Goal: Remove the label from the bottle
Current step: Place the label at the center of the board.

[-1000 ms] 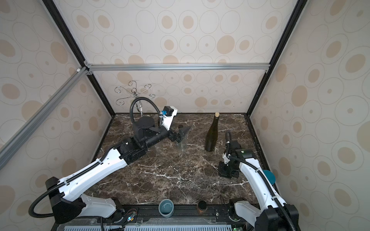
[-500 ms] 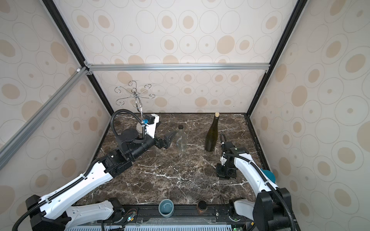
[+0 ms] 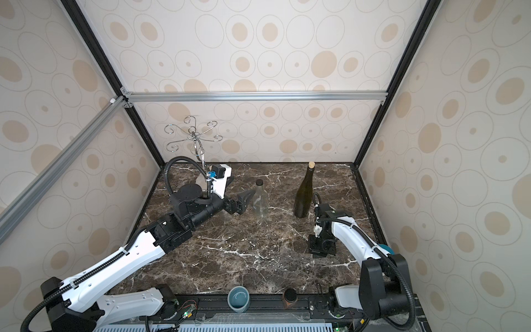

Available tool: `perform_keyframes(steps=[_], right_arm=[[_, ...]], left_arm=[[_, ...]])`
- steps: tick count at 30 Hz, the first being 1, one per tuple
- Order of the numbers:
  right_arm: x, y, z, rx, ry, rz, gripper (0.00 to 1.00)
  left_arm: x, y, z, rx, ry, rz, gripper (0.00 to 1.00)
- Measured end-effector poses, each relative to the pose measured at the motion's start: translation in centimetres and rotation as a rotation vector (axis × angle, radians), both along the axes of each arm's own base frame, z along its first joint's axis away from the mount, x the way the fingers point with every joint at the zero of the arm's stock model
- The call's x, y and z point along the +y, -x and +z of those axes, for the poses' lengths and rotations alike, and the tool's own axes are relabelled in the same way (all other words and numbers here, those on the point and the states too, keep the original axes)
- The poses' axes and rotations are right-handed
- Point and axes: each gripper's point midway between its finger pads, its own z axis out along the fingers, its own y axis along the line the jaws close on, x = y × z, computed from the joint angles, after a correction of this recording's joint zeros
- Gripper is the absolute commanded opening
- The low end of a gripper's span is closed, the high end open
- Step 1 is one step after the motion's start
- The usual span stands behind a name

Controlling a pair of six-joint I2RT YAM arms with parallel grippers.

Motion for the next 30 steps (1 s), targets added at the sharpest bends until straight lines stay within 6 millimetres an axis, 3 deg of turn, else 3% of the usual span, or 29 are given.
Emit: perform_keyframes(steps=[30], right_arm=[[0.7, -1.5, -3.3, 0.049, -0.018, 0.005, 0.00]], left_arm=[[-1.6, -0.9, -2.5, 0.067, -0.020, -0.051, 1.00]])
